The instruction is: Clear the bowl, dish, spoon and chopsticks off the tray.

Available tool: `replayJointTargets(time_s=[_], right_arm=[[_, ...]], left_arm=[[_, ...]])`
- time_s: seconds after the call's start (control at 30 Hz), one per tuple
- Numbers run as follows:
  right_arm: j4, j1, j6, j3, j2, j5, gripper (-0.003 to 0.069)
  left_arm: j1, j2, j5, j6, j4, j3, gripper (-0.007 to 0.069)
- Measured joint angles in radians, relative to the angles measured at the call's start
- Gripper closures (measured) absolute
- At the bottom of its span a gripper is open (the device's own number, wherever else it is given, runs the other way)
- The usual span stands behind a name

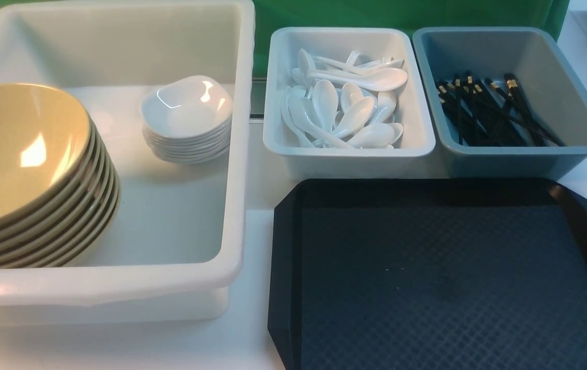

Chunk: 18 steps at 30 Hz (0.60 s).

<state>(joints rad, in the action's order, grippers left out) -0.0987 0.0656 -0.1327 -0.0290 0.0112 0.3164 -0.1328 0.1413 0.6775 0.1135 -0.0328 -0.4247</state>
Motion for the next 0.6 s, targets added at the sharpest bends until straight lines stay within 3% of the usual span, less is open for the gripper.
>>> replayJointTargets(time_s=[0.6], right_arm=[[-0.002, -0.035, 0.02, 0.0, 0.0, 0.002, 0.0608]], left_arm=[[0.0, 0.0, 0.0, 0.0, 0.0, 0.0, 0.0636]])
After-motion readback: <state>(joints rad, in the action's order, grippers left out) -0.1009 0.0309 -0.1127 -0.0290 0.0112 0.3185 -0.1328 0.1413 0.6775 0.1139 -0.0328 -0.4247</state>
